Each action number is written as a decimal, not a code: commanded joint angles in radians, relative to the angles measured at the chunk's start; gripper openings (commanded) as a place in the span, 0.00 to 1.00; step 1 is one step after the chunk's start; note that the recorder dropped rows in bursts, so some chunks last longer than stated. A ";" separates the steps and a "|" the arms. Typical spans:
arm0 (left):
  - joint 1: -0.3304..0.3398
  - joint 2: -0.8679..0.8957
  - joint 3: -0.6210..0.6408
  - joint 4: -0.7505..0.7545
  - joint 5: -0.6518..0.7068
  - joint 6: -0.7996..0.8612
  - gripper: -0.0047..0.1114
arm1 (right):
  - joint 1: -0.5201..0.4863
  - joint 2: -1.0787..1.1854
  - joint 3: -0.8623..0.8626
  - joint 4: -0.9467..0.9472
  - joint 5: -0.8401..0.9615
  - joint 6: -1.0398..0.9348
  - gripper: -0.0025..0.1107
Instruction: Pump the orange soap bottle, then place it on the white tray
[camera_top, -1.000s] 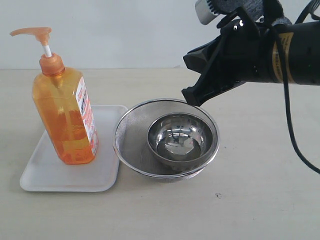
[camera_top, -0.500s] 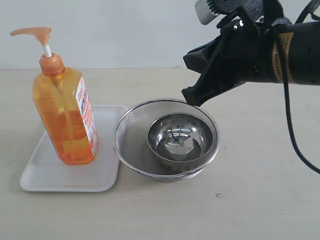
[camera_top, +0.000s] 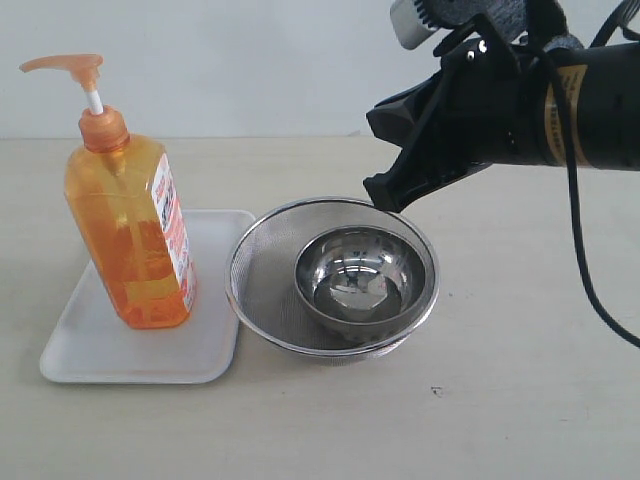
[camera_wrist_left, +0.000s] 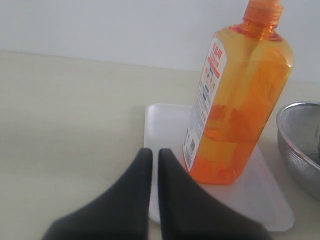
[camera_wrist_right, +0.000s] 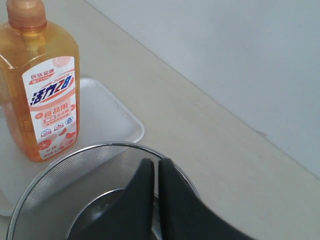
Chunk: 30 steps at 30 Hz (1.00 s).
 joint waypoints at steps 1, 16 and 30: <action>-0.004 -0.003 0.003 0.007 0.001 -0.008 0.08 | -0.004 -0.010 0.004 0.001 -0.002 0.008 0.02; -0.004 -0.003 0.003 0.003 0.001 0.017 0.08 | -0.004 -0.010 0.004 0.001 -0.002 0.008 0.02; -0.004 -0.003 0.003 0.003 0.001 0.017 0.08 | -0.004 -0.010 0.004 0.001 0.003 0.008 0.02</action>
